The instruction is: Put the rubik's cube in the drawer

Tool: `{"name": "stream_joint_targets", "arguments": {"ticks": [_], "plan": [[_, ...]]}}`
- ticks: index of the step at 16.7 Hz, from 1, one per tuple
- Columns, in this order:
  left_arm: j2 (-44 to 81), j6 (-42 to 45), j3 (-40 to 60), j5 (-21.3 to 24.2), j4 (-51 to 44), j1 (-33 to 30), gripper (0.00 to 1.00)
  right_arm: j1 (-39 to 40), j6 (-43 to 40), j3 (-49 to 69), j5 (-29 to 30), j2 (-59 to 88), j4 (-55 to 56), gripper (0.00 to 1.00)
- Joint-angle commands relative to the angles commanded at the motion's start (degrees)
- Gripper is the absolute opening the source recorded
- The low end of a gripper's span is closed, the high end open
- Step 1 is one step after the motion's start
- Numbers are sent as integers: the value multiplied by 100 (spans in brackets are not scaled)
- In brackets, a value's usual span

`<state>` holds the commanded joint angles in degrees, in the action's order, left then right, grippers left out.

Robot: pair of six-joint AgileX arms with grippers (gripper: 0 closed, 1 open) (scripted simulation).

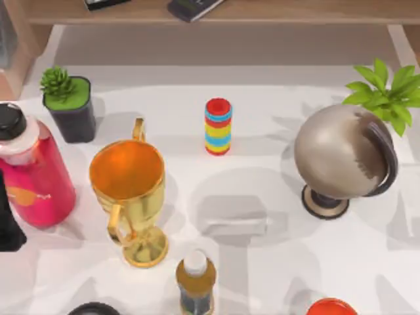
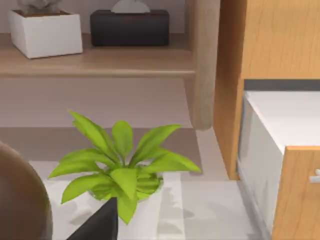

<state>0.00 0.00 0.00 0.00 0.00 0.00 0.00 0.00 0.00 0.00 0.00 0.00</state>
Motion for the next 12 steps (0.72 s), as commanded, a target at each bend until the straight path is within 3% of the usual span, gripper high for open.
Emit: {"name": "stream_joint_targets", "arguments": {"ticks": [6, 12], "plan": [[0, 0, 0, 0, 0, 0, 100, 245, 30, 589, 255, 598, 39, 100], [0, 0, 0, 0, 0, 0, 100, 1114, 99, 3163, 1197, 3279, 148, 100]]}}
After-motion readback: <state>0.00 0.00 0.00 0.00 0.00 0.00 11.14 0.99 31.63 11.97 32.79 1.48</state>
